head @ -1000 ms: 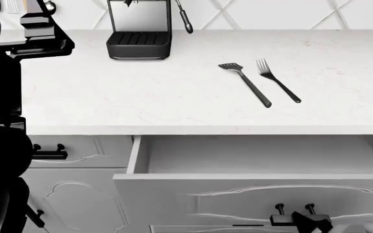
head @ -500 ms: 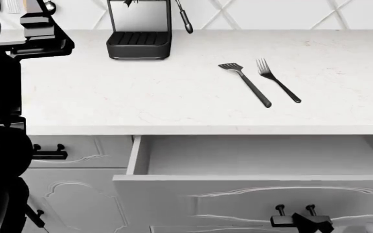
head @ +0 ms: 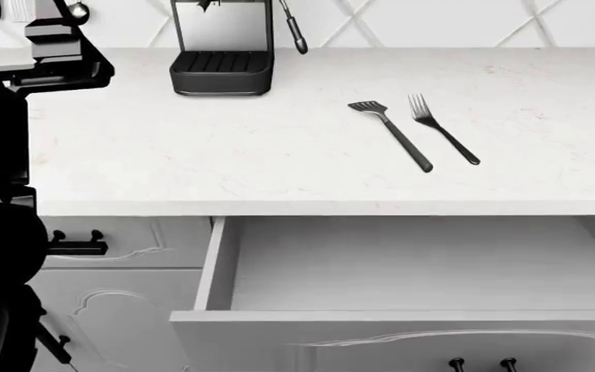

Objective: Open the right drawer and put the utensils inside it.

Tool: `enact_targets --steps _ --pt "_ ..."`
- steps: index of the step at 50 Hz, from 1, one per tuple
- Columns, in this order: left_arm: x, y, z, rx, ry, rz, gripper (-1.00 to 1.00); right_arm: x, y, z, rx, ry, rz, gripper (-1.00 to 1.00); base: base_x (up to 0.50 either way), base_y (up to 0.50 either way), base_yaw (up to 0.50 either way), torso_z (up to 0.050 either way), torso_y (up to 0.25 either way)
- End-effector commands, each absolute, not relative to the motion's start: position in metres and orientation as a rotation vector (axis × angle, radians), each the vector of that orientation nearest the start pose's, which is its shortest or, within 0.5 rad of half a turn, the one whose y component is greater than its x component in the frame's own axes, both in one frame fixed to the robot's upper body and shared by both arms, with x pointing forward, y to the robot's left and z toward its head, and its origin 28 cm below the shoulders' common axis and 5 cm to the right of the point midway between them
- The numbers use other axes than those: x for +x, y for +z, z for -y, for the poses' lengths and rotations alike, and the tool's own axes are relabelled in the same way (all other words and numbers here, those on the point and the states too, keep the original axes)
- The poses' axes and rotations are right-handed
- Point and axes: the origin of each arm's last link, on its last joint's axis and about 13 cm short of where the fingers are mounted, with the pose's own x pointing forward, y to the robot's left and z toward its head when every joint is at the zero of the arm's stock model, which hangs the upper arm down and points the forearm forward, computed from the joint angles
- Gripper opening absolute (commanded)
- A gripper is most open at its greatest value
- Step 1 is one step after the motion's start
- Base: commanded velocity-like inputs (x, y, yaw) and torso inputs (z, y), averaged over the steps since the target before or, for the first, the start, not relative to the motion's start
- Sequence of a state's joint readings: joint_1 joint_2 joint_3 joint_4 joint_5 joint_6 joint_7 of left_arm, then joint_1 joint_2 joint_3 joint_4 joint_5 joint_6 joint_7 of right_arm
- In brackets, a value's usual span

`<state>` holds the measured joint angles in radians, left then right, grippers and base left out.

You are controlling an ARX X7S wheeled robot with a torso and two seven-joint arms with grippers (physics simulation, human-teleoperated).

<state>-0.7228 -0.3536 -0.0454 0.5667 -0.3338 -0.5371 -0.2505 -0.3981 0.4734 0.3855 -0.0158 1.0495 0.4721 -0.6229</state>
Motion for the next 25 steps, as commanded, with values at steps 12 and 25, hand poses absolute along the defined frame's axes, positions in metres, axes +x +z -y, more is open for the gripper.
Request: enact_targets --steps 12,25 --pt "0.262 0.277 -0.261 0.020 0.137 0.741 1.00 0.070 -0.029 0.221 0.696 0.567 -0.596 1.00 0.00 0.00 0.00 0.000 0.000" --pt "0.261 0.279 -0.261 0.019 0.138 0.744 1.00 0.078 -0.001 0.209 0.564 0.736 -0.573 1.00 0.00 0.00 0.00 0.000 0.000"
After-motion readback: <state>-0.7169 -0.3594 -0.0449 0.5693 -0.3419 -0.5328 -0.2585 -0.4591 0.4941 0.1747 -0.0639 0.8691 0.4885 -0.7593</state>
